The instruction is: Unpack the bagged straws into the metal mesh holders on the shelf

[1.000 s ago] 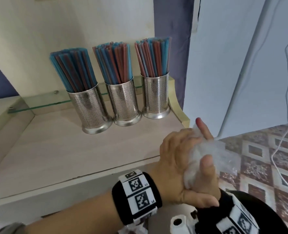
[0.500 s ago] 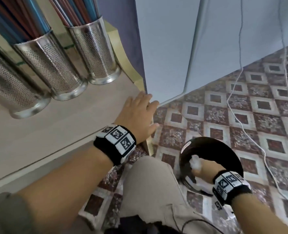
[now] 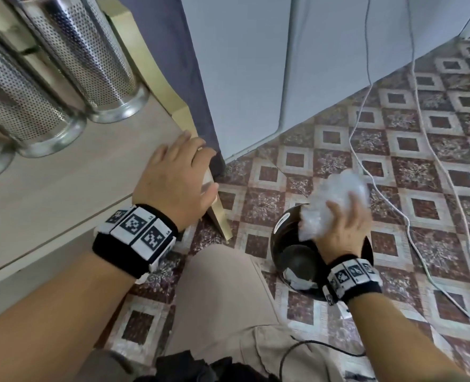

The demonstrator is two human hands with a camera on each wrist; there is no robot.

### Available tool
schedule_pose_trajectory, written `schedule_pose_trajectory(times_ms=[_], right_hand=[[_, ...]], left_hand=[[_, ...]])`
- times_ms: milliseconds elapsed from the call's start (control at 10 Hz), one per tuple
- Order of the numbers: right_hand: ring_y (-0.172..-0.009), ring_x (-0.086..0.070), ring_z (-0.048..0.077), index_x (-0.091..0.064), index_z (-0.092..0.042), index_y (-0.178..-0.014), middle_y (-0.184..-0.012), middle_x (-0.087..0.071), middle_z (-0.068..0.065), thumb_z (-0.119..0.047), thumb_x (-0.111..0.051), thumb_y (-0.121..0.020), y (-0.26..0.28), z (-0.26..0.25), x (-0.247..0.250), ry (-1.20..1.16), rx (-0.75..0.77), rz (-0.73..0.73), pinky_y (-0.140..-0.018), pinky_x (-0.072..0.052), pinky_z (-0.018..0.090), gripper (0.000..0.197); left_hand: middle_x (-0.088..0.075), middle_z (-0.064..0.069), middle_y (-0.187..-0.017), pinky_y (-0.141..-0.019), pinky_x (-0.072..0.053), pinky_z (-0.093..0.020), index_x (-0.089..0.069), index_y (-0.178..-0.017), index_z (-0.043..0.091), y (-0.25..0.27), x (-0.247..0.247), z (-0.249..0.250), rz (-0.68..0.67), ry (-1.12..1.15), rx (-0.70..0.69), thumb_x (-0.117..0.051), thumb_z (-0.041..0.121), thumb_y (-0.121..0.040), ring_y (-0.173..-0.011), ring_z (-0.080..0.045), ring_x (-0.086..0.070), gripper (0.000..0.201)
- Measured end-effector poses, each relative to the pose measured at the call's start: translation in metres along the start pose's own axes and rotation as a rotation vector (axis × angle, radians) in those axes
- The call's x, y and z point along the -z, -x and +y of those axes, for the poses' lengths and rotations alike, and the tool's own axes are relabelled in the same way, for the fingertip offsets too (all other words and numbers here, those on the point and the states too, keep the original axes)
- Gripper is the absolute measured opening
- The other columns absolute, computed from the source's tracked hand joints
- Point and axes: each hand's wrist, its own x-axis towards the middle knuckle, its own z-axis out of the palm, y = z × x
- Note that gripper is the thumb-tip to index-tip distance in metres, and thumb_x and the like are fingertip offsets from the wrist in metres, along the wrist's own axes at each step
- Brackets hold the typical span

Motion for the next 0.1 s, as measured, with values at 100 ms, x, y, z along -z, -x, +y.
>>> schedule_pose_trajectory(times_ms=[100], right_hand=[[-0.149,-0.014,0.032,-0.009,-0.041,-0.154,-0.165,-0.006,-0.001,-0.096,-0.042,-0.057,0.0489,0.0500,-0.0758,0.242,-0.196,-1.065,-0.118,-0.010,0.060,0.116]], left_hand=[[-0.053,-0.009,-0.133,-0.106,-0.035,-0.050,-0.054,-0.127,0.012,0.0007,-0.0018,0.0005,0.023,-0.019,0.005,-0.059,0.035,-0.081,-0.137,-0.032,-0.039,0.052]])
